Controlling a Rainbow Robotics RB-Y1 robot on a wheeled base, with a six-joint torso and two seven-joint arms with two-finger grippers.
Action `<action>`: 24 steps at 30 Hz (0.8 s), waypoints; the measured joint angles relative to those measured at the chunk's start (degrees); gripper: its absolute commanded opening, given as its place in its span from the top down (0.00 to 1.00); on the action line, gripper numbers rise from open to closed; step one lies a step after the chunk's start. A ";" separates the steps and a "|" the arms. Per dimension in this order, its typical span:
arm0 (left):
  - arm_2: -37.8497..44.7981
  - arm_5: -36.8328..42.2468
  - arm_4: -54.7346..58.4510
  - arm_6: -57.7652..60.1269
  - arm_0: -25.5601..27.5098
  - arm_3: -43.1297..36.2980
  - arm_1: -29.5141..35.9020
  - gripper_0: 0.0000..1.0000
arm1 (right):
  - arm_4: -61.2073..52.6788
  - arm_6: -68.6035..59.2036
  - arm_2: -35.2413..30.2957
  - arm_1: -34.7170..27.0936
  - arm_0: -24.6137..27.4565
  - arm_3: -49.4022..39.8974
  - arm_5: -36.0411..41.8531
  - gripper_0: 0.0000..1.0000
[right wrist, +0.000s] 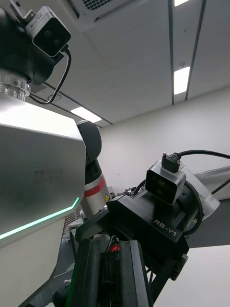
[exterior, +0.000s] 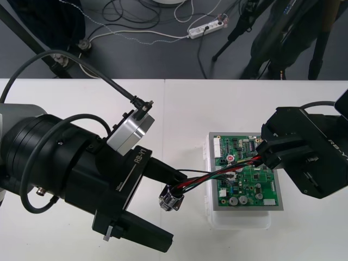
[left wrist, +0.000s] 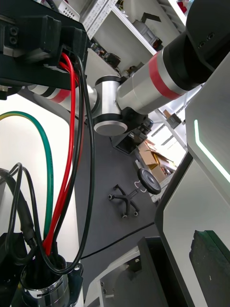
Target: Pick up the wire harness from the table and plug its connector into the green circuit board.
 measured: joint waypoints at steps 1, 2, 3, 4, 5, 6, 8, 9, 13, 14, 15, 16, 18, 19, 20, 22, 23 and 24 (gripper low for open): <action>0.00 0.17 0.00 0.00 0.00 0.00 0.00 0.00 | -0.01 -0.18 0.00 0.00 0.00 0.00 0.00 1.00; 0.00 0.32 0.00 0.00 0.00 0.00 0.00 0.00 | -0.02 -0.20 0.00 0.00 0.00 0.00 0.00 1.00; 0.00 0.52 0.00 0.00 0.00 0.00 0.00 0.00 | -0.03 -0.20 0.00 0.00 0.00 0.00 0.00 1.00; 0.00 0.71 0.00 0.00 0.00 0.00 0.00 0.00 | -0.05 -0.20 0.00 0.00 0.00 0.00 0.00 1.00; 0.00 0.93 -0.01 0.00 0.00 0.00 0.00 0.00 | -0.07 -0.20 0.00 0.00 0.00 0.00 0.00 1.00; 0.00 1.13 -0.02 0.00 0.00 0.00 0.00 0.00 | -0.09 -0.20 0.00 0.00 0.00 0.00 0.00 1.00; 0.00 1.61 -0.23 0.00 0.00 0.00 0.00 0.00 | -0.12 -0.20 0.00 0.00 0.00 0.00 0.00 1.00; 0.00 1.90 -0.37 -0.01 0.00 0.00 0.00 0.00 | -0.13 -0.20 0.00 0.00 0.00 0.00 0.00 1.00; 0.01 3.33 -1.72 -0.02 -0.02 0.00 0.00 0.00 | -0.14 -0.20 0.00 0.00 0.00 0.00 0.00 1.00; 0.03 3.73 -2.08 -0.02 -0.02 0.00 0.00 0.00 | -0.14 -0.20 -0.01 0.00 0.00 0.00 0.00 1.00; 0.05 4.15 -2.31 -0.03 -0.02 0.00 0.00 0.00 | -0.14 -0.20 -0.01 0.00 0.00 0.00 0.00 1.00; 0.08 4.60 -2.40 -0.04 -0.02 0.00 0.01 0.00 | -0.14 -0.21 -0.01 0.00 0.00 0.00 0.00 1.00; 0.19 5.60 -2.47 -0.04 -0.02 0.00 0.06 0.00 | -0.14 -0.21 -0.02 0.00 0.00 0.00 0.00 1.00; 0.20 6.27 -2.49 -0.04 -0.02 0.00 0.16 0.00 | -0.14 -0.21 -0.02 0.00 0.00 0.00 0.00 1.00; 0.20 6.87 -2.51 -0.04 -0.03 0.00 0.30 0.00 | -0.14 -0.22 -0.03 0.00 0.00 0.00 0.00 1.00; 0.20 8.32 -2.53 -0.04 -0.04 0.00 0.78 0.00 | -0.14 -0.26 -0.04 0.00 0.00 0.00 0.00 1.00; 0.20 9.06 -2.53 -0.05 -0.05 0.00 1.14 0.00 | -0.14 -0.29 -0.06 0.00 0.00 0.00 0.00 1.00; 0.20 9.75 -2.53 -0.05 -0.05 0.00 1.52 0.00 | -0.14 -0.34 -0.07 0.00 0.00 0.00 0.00 1.00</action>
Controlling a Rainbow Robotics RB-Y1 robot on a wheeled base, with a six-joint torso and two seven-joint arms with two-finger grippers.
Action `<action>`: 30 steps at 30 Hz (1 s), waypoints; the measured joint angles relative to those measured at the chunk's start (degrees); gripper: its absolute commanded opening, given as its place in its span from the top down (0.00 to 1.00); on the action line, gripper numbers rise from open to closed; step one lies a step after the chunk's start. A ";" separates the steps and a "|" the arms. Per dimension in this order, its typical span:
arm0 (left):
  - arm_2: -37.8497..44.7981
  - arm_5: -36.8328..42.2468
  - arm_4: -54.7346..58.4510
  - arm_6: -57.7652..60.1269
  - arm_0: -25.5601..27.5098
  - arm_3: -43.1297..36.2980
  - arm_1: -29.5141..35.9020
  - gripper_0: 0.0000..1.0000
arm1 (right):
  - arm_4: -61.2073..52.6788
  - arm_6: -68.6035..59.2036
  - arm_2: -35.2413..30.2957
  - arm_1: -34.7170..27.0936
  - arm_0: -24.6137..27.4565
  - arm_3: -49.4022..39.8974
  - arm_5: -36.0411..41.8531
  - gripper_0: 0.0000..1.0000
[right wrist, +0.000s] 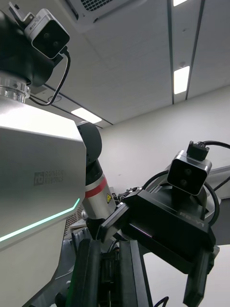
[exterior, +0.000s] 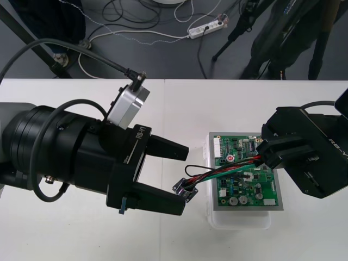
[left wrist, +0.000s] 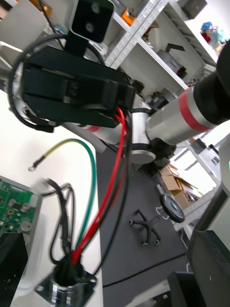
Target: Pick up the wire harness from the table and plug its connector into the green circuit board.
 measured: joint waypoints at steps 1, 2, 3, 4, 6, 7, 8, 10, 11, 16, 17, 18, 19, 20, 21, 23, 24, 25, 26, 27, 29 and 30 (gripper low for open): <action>0.00 0.80 0.00 0.00 0.00 0.00 0.46 0.00 | 0.00 -0.09 -0.02 0.00 0.00 0.00 0.00 1.00; 0.00 1.65 0.01 0.00 -0.01 0.00 0.98 0.00 | 0.00 -0.20 -0.05 0.00 0.00 0.00 0.00 1.00; 0.00 2.42 0.03 -0.01 -0.01 0.00 1.51 0.00 | 0.00 -0.29 -0.09 0.00 0.00 0.00 0.00 1.00; 0.00 3.08 0.08 -0.01 -0.01 0.00 2.04 0.00 | 0.00 -0.33 -0.12 0.00 0.00 0.00 0.00 1.00; 0.00 4.69 0.28 -0.01 -0.03 0.00 3.20 0.00 | 0.00 -0.33 -0.30 0.00 0.00 0.01 0.00 1.00; 0.00 5.37 0.33 -0.01 -0.03 0.00 3.76 0.00 | 0.00 -0.33 -0.43 0.00 0.00 0.03 0.00 1.00; 0.00 6.18 0.37 -0.02 -0.03 0.00 4.36 0.00 | 0.00 -0.33 -0.55 0.00 0.01 0.06 0.00 1.00; 0.02 7.65 0.50 -0.03 -0.03 0.00 5.42 0.00 | 0.04 -0.33 -0.90 0.00 0.01 0.23 0.00 1.00; 0.08 8.26 0.57 -0.04 -0.03 0.00 5.88 0.00 | 0.11 -0.33 -1.09 0.00 0.02 0.33 0.00 1.00; 1.56 11.09 0.90 -0.07 -0.03 0.11 7.90 0.00 | 1.25 -0.33 -2.03 0.01 0.10 0.56 0.00 1.00; 2.11 11.50 1.34 -0.08 -0.03 0.28 8.21 0.00 | 1.50 -0.33 -2.13 0.01 0.17 0.60 0.00 1.00; 2.71 11.83 2.08 -0.09 -0.03 0.61 8.43 0.00 | 1.82 -0.33 -2.18 0.02 0.23 0.61 0.00 1.00; 3.29 12.09 2.84 -0.11 -0.03 1.04 8.59 0.00 | 2.09 -0.33 -2.18 0.04 0.28 0.62 0.00 1.00; 3.78 12.30 3.48 -0.16 -0.03 1.52 8.68 0.00 | 2.41 -0.33 -2.18 0.07 0.30 0.63 0.00 1.00; 4.23 12.47 4.12 -0.33 -0.03 2.16 8.72 0.00 | 2.73 -0.33 -2.18 0.13 0.32 0.64 0.00 1.00; 4.88 12.71 5.20 -1.06 -0.03 3.39 8.75 0.00 | 3.70 -0.33 -2.19 0.40 0.33 0.68 0.00 1.00; 5.08 12.79 6.01 -1.72 -0.03 4.22 8.77 0.00 | 4.56 -0.33 -2.20 0.64 0.34 0.69 0.00 1.00; 5.17 12.88 6.84 -2.69 -0.03 4.95 8.81 0.00 | 5.32 -0.33 -2.21 0.89 0.35 0.71 0.00 1.00; 5.19 12.94 7.68 -3.90 -0.03 5.57 8.91 0.00 | 6.02 -0.33 -2.22 1.11 0.36 0.71 0.00 1.00; 5.19 12.95 8.58 -5.62 -0.03 6.23 9.03 0.00 | 6.74 -0.33 -2.25 1.37 0.37 0.71 0.00 1.00; 5.28 12.95 9.95 -9.60 -0.03 7.39 9.30 0.00 | 8.13 -0.33 -2.41 1.92 0.38 0.71 0.00 1.00; 5.42 12.95 10.32 -11.89 -0.03 7.92 9.39 0.00 | 8.97 -0.33 -2.51 2.22 0.39 0.71 0.00 1.00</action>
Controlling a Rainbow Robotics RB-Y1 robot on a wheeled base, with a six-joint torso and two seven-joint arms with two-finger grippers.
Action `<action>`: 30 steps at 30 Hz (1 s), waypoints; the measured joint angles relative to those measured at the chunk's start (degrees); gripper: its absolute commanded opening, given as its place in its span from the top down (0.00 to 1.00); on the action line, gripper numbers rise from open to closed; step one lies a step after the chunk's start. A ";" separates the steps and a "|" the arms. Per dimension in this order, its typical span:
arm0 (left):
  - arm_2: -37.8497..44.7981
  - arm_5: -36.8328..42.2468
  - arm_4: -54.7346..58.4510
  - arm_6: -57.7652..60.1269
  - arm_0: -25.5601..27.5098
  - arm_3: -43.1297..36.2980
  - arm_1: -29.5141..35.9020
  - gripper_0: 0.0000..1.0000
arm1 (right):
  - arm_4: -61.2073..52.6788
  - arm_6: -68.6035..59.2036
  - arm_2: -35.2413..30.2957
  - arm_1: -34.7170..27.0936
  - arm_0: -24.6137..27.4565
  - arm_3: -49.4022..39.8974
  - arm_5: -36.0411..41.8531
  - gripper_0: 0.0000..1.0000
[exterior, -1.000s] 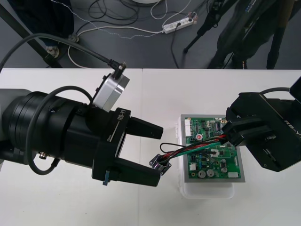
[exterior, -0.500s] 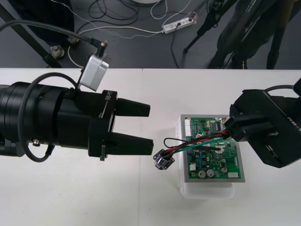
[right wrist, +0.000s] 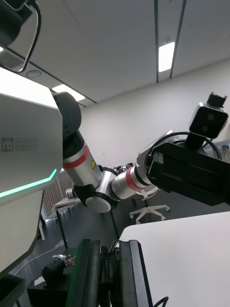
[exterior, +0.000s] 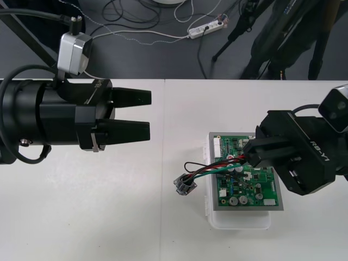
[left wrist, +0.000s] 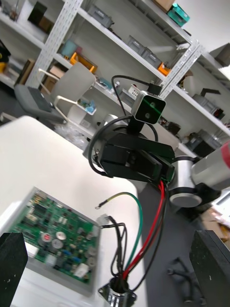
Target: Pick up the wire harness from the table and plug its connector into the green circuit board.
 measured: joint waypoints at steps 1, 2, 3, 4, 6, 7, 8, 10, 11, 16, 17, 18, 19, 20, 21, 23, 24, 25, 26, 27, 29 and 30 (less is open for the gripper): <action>0.14 0.00 0.31 -2.29 0.00 0.49 0.07 0.00 | 0.71 0.00 -0.07 0.29 0.01 0.00 0.00 1.00; 0.26 0.00 0.55 -4.30 0.00 0.95 0.10 0.00 | 1.44 0.00 -0.13 0.56 0.01 0.00 0.00 1.00; 0.36 0.00 0.77 -6.15 0.00 1.34 0.11 0.00 | 2.07 0.00 -0.21 0.84 0.02 -0.01 0.00 1.00; 0.42 0.00 0.89 -7.62 0.00 1.61 0.11 0.00 | 2.59 0.00 -0.31 1.11 0.02 -0.01 0.00 1.00; 0.55 0.00 0.99 -9.18 0.00 1.82 0.11 0.00 | 3.79 0.00 -0.51 1.71 0.02 -0.07 0.00 1.00; 0.60 0.00 1.04 -9.38 -0.01 1.83 0.12 0.00 | 4.41 0.00 -0.60 1.98 0.02 -0.14 0.00 1.00; 0.61 0.00 1.16 -9.39 -0.02 1.84 0.12 0.00 | 5.02 0.00 -0.69 2.25 0.02 -0.26 0.00 1.00; 0.61 0.00 1.57 -9.41 -0.08 1.85 0.12 0.00 | 6.05 0.00 -0.77 2.68 0.03 -0.67 0.00 1.00; 0.61 0.00 1.79 -9.45 -0.13 1.85 0.13 0.00 | 6.40 0.00 -0.78 2.88 0.03 -0.90 0.00 1.00; 0.61 -0.05 2.25 -11.12 -0.69 1.86 0.13 0.00 | 7.25 0.00 -0.79 3.75 0.03 -1.22 0.00 1.00; 0.61 -0.09 2.26 -11.88 -0.78 1.86 0.12 0.00 | 7.68 0.00 -0.79 3.88 0.03 -1.36 0.00 1.00; 0.61 -0.17 2.26 -12.81 -0.83 1.86 0.10 0.00 | 8.28 0.00 -0.81 3.97 0.04 -1.59 0.02 1.00; 0.61 -0.32 2.27 -13.79 -0.87 1.86 0.07 0.00 | 8.80 0.00 -0.83 4.02 0.04 -1.88 0.12 1.00; 0.61 -0.51 2.30 -14.69 -0.89 1.86 0.01 0.00 | 9.21 0.00 -0.85 4.05 0.04 -2.21 0.37 1.00; 0.61 -0.78 2.37 -15.58 -0.90 1.87 -0.11 0.00 | 9.48 0.01 -0.88 4.10 0.05 -2.55 0.80 1.00; 0.61 -1.38 2.74 -16.96 -0.90 1.88 -0.38 0.00 | 9.76 0.01 -0.91 4.32 0.06 -3.08 1.77 0.99; 0.61 -1.65 3.05 -17.45 -0.90 1.90 -0.52 0.00 | 9.91 0.01 -0.93 4.51 0.06 -3.24 2.25 1.00; 0.61 -1.92 3.46 -17.93 -0.90 1.93 -0.64 0.00 | 10.14 0.01 -0.98 4.72 0.07 -3.40 2.81 1.00; 0.61 -2.13 3.83 -18.31 -0.90 1.97 -0.76 0.00 | 10.39 0.01 -1.02 4.93 0.07 -3.55 3.29 0.99; 0.61 -2.31 4.19 -18.73 -0.88 2.02 -0.87 0.00 | 10.59 0.01 -1.04 5.10 0.07 -3.71 3.82 1.00; 0.61 -2.62 4.67 -19.84 -0.77 2.09 -1.13 0.00 | 10.99 0.02 -1.04 5.40 0.09 -4.08 5.07 0.99; 0.61 -2.78 4.74 -20.55 -0.65 2.11 -1.29 0.00 | 11.11 0.02 -1.04 5.51 0.09 -4.24 5.51 0.99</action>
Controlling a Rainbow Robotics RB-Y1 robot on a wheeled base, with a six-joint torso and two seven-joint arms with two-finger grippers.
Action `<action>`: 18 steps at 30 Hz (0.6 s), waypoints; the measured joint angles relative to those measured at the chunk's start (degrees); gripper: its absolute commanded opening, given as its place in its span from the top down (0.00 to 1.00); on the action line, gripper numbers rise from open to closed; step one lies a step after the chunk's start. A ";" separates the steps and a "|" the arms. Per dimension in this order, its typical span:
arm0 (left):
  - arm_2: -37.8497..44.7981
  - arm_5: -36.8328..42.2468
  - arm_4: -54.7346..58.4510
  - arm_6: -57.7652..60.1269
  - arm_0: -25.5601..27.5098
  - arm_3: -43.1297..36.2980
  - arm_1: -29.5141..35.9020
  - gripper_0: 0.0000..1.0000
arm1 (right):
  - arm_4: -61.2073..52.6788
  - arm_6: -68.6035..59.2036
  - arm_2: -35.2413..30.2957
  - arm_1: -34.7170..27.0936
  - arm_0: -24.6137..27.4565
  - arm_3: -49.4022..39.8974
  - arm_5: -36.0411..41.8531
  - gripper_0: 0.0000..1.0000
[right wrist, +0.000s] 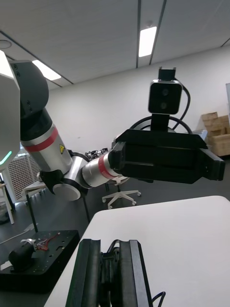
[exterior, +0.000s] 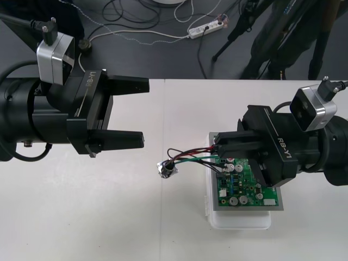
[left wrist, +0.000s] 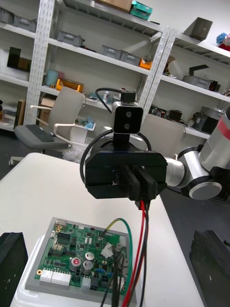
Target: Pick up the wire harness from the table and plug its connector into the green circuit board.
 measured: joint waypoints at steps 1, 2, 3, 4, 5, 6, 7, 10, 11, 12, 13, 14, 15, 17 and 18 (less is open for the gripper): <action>0.00 -0.22 0.05 -0.94 0.18 0.02 -0.25 0.00 | 0.03 0.00 0.00 0.12 0.00 -0.11 0.43 0.99; 0.00 -0.47 0.08 -2.06 0.35 0.02 -0.51 0.00 | 0.04 0.01 0.00 0.24 0.00 -0.14 0.76 0.99; 0.00 -0.74 0.08 -3.28 0.50 0.03 -0.83 0.00 | 0.07 0.01 0.00 0.34 0.01 -0.15 1.08 0.99; 0.00 -1.03 0.08 -4.44 0.62 0.03 -1.14 0.00 | 0.17 0.01 0.00 0.43 0.01 -0.15 1.38 0.99; 0.00 -1.38 0.09 -5.90 0.71 0.03 -1.48 0.00 | 0.39 0.02 0.00 0.53 0.02 -0.15 1.75 0.99; 0.00 -1.71 0.09 -7.21 0.73 0.04 -1.79 0.00 | 0.56 0.03 0.00 0.63 0.02 -0.16 2.02 0.98; 0.00 -2.02 0.10 -8.48 0.73 0.04 -2.02 0.00 | 0.65 0.04 0.00 0.70 0.03 -0.16 2.22 0.98; 0.00 -2.81 0.10 -11.78 0.73 0.04 -2.35 0.00 | 0.72 0.31 0.00 0.88 0.20 -0.23 3.35 0.97; 0.00 -2.97 0.11 -12.33 0.73 0.05 -2.40 0.00 | 0.99 0.42 0.00 0.89 0.31 -0.43 3.92 0.97; 0.00 -3.11 0.11 -12.67 0.73 0.05 -2.43 0.00 | 1.55 0.50 0.00 0.89 0.46 -0.79 4.76 0.97; 0.00 -3.24 0.12 -12.84 0.73 0.05 -2.44 0.00 | 2.42 0.58 0.00 0.89 0.68 -1.42 5.84 0.97; 0.00 -3.35 0.12 -12.91 0.73 0.05 -2.44 0.00 | 3.20 0.65 0.00 0.89 0.94 -2.16 6.91 0.97; 0.00 -3.40 0.12 -12.91 0.73 0.05 -2.45 0.00 | 3.82 0.70 0.00 0.89 1.24 -3.01 7.93 0.97; 0.00 -3.46 0.12 -12.91 0.73 0.05 -2.48 0.00 | 5.07 0.71 0.00 0.90 2.04 -4.84 10.00 0.97; 0.00 -3.50 0.12 -12.91 0.73 0.05 -2.49 0.00 | 5.53 0.71 0.00 0.90 2.39 -5.66 10.63 0.97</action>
